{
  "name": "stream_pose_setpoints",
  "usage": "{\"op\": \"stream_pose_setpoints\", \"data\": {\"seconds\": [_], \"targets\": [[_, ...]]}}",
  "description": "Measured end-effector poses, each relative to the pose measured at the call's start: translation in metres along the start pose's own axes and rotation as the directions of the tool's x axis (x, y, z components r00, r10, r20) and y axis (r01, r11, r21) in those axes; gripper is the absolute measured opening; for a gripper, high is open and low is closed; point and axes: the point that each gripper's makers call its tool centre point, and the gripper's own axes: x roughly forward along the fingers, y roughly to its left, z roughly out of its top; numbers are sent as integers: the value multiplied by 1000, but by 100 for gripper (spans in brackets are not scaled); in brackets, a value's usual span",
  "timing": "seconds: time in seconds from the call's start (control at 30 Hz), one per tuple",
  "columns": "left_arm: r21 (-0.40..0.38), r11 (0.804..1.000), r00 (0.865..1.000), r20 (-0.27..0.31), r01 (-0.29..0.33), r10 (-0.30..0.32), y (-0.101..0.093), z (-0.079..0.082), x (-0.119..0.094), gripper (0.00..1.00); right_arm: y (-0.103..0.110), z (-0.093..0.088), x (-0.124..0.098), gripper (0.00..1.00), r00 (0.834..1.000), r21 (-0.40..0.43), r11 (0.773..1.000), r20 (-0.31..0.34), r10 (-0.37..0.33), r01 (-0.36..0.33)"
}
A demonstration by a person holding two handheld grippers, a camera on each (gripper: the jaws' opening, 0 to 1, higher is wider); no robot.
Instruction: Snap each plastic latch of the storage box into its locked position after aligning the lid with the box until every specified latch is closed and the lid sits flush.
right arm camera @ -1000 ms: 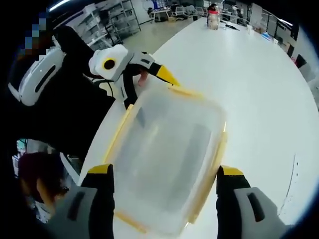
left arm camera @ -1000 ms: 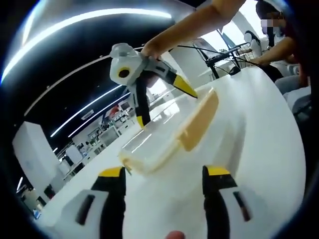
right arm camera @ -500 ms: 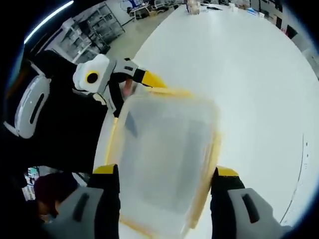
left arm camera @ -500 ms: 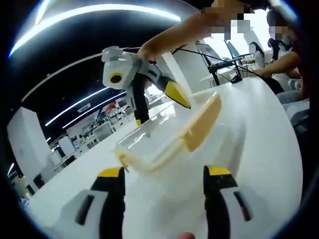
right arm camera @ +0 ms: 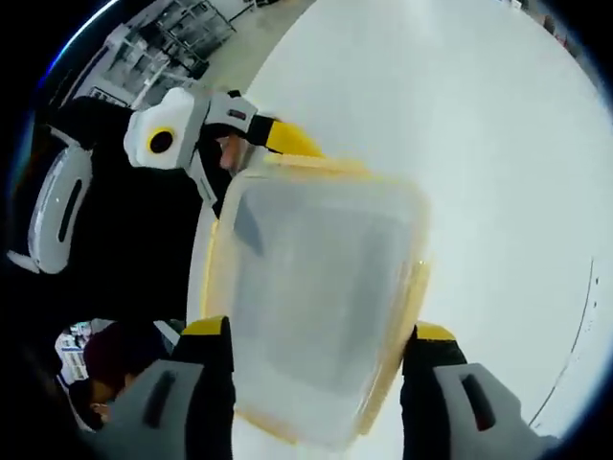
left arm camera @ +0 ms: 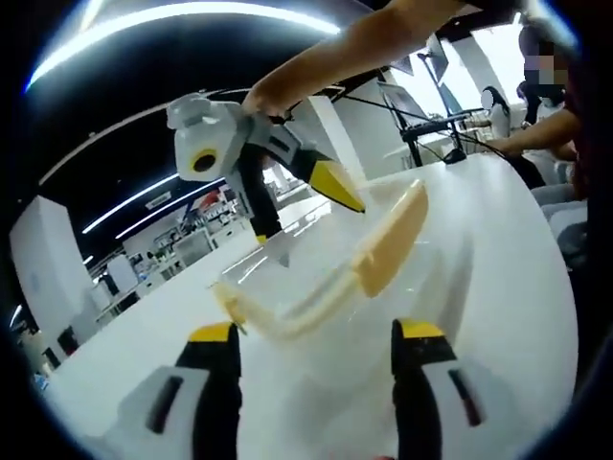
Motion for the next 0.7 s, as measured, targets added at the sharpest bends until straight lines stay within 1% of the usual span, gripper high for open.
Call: {"op": "stream_pose_setpoints", "data": {"seconds": [0.13, 0.17, 0.23, 0.4, 0.5, 0.53, 0.6, 0.63, 0.67, 0.7], "targets": [[-9, 1000, 1000, 1, 7, -7, 0, 0, 0, 61, 1, -1, 0, 67, 1000, 2, 1000, -26, 10, -10], [-14, 1000, 1000, 0, 7, -7, -1, -1, 0, 60, -3, 1, 1, 66, 1000, 4, 1000, -26, 17, -17], [-15, 1000, 1000, -7, 8, -8, -1, -3, -1, 60, -4, 2, 3, 65, 999, 5, 1000, -39, 27, -27], [-13, 1000, 1000, -14, 12, -12, -3, -6, -2, 59, -4, 2, 7, 65, 996, 11, 999, -78, 41, -40], [-17, 1000, 1000, -25, 13, -14, -3, -8, -2, 60, -3, 0, 9, 66, 995, 12, 999, -85, 48, -48], [-29, 1000, 1000, -26, 10, -11, -3, -9, -2, 60, -3, 0, 8, 67, 995, 14, 999, -81, 51, -50], [-21, 1000, 1000, -29, 11, -11, -4, -10, -2, 61, -5, 1, 8, 69, 997, 16, 998, -43, 60, -59], [-19, 1000, 999, -33, 11, -12, -4, -10, -2, 62, -5, 3, 8, 71, 998, 9, 998, -14, 59, -59], [-19, 1000, 999, -33, 11, -12, -4, -10, -2, 62, -5, 4, 8, 71, 998, 1, 998, 32, 61, -61], [-15, 1000, 999, -30, 13, -14, -5, -10, -2, 62, -5, 4, 8, 72, 996, 0, 998, 54, 65, -65]]}}
